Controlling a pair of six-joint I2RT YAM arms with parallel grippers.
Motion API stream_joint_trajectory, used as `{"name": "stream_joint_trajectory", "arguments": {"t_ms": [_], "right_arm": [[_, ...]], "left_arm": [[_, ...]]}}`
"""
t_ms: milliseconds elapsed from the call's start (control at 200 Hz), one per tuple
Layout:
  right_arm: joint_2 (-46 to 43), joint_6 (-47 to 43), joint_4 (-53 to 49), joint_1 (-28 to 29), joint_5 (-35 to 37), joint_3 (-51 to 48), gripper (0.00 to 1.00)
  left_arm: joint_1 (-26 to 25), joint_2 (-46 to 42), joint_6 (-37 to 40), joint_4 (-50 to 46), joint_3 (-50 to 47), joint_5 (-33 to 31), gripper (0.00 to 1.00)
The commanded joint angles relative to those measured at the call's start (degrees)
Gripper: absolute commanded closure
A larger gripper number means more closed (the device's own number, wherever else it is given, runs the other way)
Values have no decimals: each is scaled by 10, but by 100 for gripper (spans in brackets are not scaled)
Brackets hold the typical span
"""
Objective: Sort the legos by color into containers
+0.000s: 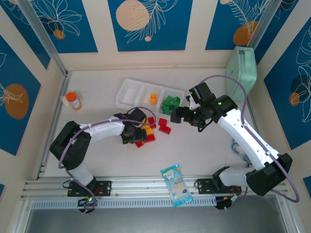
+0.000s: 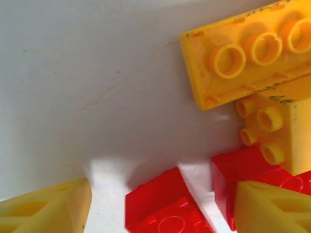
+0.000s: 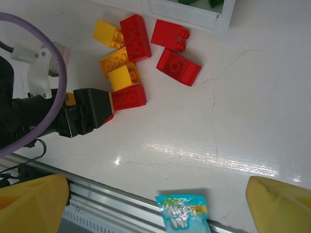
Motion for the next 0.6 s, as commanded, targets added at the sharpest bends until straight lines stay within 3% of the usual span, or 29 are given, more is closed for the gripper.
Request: {"name": "stream_joint_trajectory", "arguments": {"t_ms": [0,310,590], "right_arm": [[-8,-5,-16,2,8,10,6],[-6,-8,-12,-7,2,6,6],[6,-13,-10,-7,0,15,6]], "left_arm": [[-6,6,-3,4,-11,6,32],[-6,-34,-11,1,-56,0,50],[-7,-50,-4,-5,-75,2,56]]}}
